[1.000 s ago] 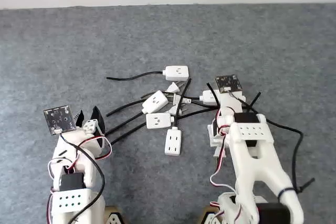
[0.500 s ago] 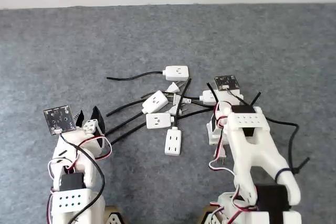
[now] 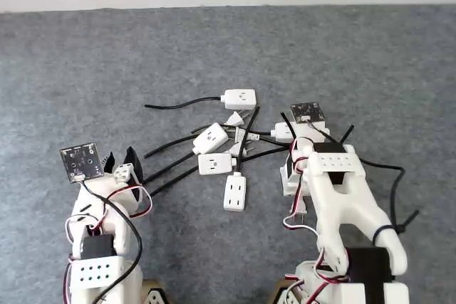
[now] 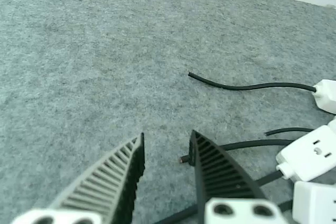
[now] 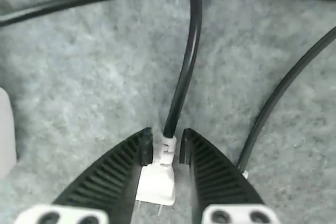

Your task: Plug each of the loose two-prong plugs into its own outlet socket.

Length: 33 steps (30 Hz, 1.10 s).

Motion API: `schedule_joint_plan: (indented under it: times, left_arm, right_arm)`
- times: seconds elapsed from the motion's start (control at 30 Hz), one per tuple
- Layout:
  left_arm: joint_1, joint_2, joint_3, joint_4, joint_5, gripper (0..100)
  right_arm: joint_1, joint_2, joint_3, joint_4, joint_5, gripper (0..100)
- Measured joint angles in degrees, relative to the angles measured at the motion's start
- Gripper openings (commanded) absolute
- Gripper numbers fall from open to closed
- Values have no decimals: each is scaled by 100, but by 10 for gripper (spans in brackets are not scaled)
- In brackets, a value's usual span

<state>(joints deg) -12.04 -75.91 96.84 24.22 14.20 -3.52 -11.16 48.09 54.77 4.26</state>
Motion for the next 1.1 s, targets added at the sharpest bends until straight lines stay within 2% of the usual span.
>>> schedule_joint_plan:
  times: [0.57,0.73,1.1]
  left_arm:
    - [0,0,0,0,0,141]
    - [0,0,0,0,0,141]
    - [0,0,0,0,0,141]
  right_arm:
    - [0,633,-457,123,0,95]
    - [9,633,-457,123,0,9]
    - [193,642,-457,229,18,32]
